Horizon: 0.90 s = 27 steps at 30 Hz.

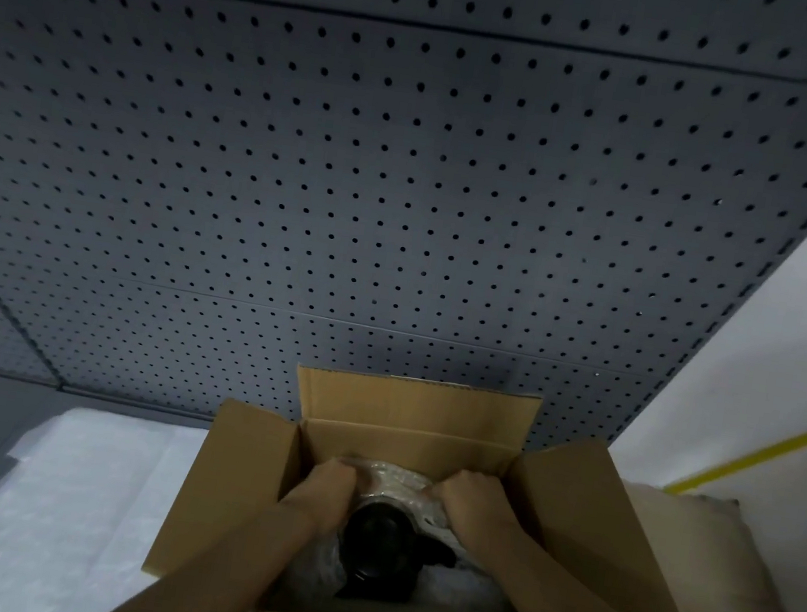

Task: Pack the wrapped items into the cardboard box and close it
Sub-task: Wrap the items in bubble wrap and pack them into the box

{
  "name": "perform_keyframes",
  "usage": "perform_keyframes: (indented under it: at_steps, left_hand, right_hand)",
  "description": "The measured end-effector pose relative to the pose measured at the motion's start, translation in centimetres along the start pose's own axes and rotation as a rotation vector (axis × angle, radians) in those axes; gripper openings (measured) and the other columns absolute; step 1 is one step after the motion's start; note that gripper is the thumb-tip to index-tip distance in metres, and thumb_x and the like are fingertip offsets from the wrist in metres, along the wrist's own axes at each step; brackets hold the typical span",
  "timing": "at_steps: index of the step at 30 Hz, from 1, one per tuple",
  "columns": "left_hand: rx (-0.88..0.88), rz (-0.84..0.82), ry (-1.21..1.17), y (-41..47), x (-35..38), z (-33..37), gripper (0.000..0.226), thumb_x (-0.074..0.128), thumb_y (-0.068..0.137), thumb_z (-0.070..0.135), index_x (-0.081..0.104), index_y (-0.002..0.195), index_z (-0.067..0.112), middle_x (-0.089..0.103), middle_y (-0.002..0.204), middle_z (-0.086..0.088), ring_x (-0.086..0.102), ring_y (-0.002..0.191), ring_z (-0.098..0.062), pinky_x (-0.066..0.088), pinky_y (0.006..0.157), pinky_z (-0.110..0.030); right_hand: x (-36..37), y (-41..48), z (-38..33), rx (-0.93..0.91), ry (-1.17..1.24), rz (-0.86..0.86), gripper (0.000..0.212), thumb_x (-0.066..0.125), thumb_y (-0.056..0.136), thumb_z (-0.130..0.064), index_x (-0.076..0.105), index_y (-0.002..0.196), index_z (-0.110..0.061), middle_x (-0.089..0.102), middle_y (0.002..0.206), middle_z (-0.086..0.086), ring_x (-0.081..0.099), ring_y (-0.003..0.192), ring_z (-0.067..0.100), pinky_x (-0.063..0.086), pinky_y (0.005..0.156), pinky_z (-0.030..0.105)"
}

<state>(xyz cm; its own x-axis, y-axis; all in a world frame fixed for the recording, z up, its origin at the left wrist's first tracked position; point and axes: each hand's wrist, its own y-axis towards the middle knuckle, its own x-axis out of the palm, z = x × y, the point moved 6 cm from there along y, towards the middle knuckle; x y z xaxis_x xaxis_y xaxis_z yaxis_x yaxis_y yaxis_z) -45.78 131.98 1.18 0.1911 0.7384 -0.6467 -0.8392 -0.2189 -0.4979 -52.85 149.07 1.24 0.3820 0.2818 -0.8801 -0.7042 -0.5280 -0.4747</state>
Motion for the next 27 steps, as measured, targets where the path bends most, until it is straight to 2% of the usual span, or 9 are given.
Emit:
perform_keyframes:
  at_steps: [2,5,8,11,12,15,18,21,27]
  left_hand:
    - [-0.001,0.027,-0.034,0.3,-0.1,-0.5,0.034,0.039,0.092,0.012,0.063,0.111,-0.004,0.064,0.115,-0.028,0.060,0.104,-0.040,0.050,0.096,-0.046]
    - [0.141,0.021,0.356,-0.5,0.1,1.1,0.034,0.041,0.098,0.019,0.060,0.119,0.001,0.061,0.124,-0.016,0.057,0.101,-0.030,0.046,0.093,-0.035]
    - [0.199,-0.088,0.632,-4.4,0.0,3.9,0.027,0.044,0.097,0.009,0.058,0.119,0.005,0.060,0.125,-0.015,0.058,0.112,-0.030,0.046,0.099,-0.038]
    - [0.269,-0.030,0.757,-6.6,-1.1,5.8,0.026,0.049,0.092,0.003,0.060,0.115,0.005,0.064,0.118,-0.016,0.062,0.105,-0.029,0.052,0.089,-0.040]
    - [0.300,0.017,0.769,-7.4,-1.9,6.4,0.027,0.049,0.091,0.003,0.059,0.116,0.005,0.065,0.116,-0.016,0.063,0.103,-0.030,0.052,0.084,-0.040]
    - [0.433,0.160,0.754,-9.5,-4.3,6.7,0.044,0.046,0.091,0.005,0.044,0.135,0.014,0.065,0.114,-0.014,0.063,0.099,-0.031,0.049,0.074,-0.037]
    - [0.546,0.277,0.659,-11.9,-7.9,5.1,0.042,0.042,0.095,0.017,0.042,0.137,0.023,0.063,0.120,-0.010,0.063,0.098,-0.029,0.053,0.081,-0.039]
    - [0.630,0.355,0.550,-14.5,-12.7,1.8,0.042,0.043,0.098,0.030,0.042,0.139,0.028,0.059,0.131,-0.006,0.058,0.111,-0.026,0.050,0.091,-0.037]
    - [0.636,0.409,0.525,-19.1,-23.9,-9.0,0.050,0.052,0.095,0.033,0.042,0.143,0.026,0.053,0.142,-0.004,0.047,0.129,-0.023,0.035,0.111,-0.038]
  right_hand:
    - [-0.2,-0.4,-0.4,-0.012,0.015,0.019,0.020,0.049,0.094,-0.017,0.066,0.103,-0.015,0.068,0.105,0.009,0.064,0.098,0.025,0.050,0.079,0.032]
    - [-0.4,-1.2,-0.9,-0.063,-0.016,0.017,0.031,0.046,0.095,-0.013,0.058,0.123,-0.017,0.065,0.116,0.011,0.063,0.104,0.027,0.053,0.087,0.036]
    - [-1.4,-2.5,-0.5,-0.041,-0.020,0.085,0.027,0.051,0.094,-0.018,0.060,0.119,-0.021,0.068,0.114,0.007,0.064,0.100,0.025,0.054,0.082,0.034]
    - [-3.1,-4.7,-0.2,0.010,0.084,0.108,0.017,0.047,0.096,-0.014,0.064,0.099,-0.014,0.067,0.112,0.011,0.063,0.088,0.022,0.041,0.071,0.028]
    - [-3.6,-5.3,0.0,0.025,0.138,0.144,0.017,0.046,0.096,-0.013,0.063,0.096,-0.015,0.066,0.110,0.012,0.061,0.082,0.021,0.042,0.071,0.031]
    - [-4.5,-6.8,-0.4,0.055,0.235,0.253,0.027,0.044,0.095,-0.015,0.061,0.115,-0.022,0.069,0.108,0.005,0.062,0.084,0.018,0.052,0.077,0.031]
    - [-5.5,-8.0,-2.8,0.077,0.231,0.283,0.031,0.040,0.097,-0.019,0.058,0.122,-0.025,0.067,0.116,0.001,0.061,0.095,0.017,0.053,0.085,0.031]
    - [-7.2,-9.4,-6.8,0.106,0.219,0.294,0.035,0.041,0.098,-0.028,0.053,0.130,-0.024,0.061,0.129,-0.001,0.057,0.114,0.023,0.047,0.097,0.034]
    - [-12.3,-11.6,-19.0,0.165,0.263,0.488,0.033,0.046,0.095,-0.035,0.057,0.126,-0.032,0.068,0.118,-0.003,0.065,0.099,0.019,0.054,0.081,0.033]
